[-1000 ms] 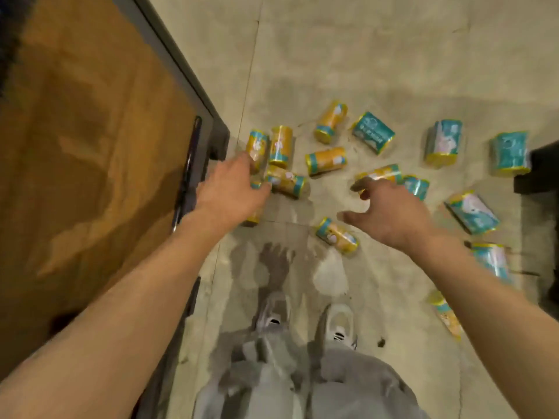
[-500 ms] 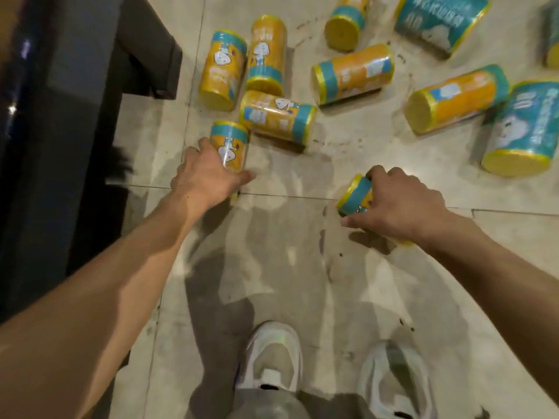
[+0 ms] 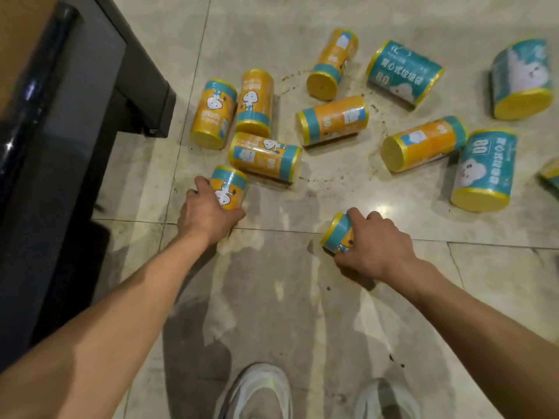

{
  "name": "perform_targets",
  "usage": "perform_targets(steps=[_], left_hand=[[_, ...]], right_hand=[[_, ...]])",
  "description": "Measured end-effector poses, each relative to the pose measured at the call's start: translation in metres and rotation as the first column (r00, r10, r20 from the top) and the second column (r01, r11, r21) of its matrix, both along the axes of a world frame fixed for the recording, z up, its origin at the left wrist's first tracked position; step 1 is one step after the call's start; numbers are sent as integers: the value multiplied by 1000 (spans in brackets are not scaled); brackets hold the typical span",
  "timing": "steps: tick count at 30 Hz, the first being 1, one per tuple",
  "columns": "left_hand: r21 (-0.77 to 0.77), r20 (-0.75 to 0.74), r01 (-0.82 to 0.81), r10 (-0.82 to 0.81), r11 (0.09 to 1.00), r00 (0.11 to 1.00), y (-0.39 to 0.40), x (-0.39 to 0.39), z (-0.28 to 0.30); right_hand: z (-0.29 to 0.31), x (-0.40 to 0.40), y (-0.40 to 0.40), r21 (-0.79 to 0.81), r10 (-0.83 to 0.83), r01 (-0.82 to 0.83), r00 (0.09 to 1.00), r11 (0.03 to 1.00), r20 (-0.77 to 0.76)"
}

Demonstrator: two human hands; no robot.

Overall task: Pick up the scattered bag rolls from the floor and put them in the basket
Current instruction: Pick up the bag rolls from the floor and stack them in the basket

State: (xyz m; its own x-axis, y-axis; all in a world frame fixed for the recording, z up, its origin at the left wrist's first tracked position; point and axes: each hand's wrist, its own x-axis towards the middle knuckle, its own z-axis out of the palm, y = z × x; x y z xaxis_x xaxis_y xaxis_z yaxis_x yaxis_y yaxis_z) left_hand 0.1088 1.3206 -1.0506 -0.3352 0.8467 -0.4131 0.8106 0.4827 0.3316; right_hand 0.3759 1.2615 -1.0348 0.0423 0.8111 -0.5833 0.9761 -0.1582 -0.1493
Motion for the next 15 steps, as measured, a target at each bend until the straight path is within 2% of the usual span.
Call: perform_targets(steps=[3,6,9,11,13,15], left_hand=[[-12,4,79,-79,997,997,-10,7,6],[20,68,115,-116,993,991,-13,17,20],[73,186,84,-96,994,978,-10,27,47],[116,302,36,-69,993,951,-8,34,74],[147,425,-22,-43,989,904,-10,41,113],[153,525,-76,-16,985,851,-15,49,161]], right_hand=[[2,0,1,26,-12,13,1000,1000,-16],[12,-1,7,77,-54,58,997,995,-56],[35,0,17,115,-127,144,982,983,-138],[61,2,23,130,-192,229,949,965,-251],[97,4,24,96,-301,378,845,921,-443],[144,7,21,16,-405,527,672,850,-621]])
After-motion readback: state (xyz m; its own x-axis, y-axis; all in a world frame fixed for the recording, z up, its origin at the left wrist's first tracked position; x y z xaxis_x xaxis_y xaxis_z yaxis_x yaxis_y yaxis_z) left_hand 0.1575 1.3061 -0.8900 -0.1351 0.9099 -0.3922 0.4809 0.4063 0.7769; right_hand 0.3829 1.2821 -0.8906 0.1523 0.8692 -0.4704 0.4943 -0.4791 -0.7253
